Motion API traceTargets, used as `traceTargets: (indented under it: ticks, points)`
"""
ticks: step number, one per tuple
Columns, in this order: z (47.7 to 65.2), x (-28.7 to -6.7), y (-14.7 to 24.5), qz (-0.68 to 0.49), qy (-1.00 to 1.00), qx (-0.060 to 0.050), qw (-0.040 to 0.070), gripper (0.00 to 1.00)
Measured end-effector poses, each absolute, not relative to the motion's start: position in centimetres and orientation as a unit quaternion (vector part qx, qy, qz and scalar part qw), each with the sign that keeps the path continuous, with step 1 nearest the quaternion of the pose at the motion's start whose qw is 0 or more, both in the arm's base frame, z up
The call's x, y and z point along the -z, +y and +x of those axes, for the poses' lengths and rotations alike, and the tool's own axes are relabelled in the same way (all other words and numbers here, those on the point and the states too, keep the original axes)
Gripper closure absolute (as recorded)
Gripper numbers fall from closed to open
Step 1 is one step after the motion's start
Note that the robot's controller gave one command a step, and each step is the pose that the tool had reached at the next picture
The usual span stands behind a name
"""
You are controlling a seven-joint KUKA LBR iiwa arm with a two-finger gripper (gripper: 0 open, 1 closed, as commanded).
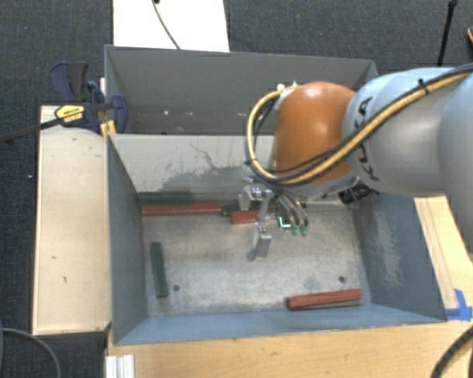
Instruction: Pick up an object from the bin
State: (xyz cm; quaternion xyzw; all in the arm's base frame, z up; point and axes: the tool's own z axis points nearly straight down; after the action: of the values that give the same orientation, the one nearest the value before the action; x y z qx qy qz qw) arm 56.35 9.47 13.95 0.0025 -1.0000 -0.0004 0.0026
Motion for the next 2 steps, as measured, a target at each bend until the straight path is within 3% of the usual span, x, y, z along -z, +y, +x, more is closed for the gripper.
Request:
traceTargets:
  ticks: [1,2]
  points:
    - [58.7,-7.0,8.4,-0.106,-0.994,0.000,0.001,0.00]
    - [59.2,-10.2,10.5,-0.135,-0.991,0.002,-0.003,0.00]
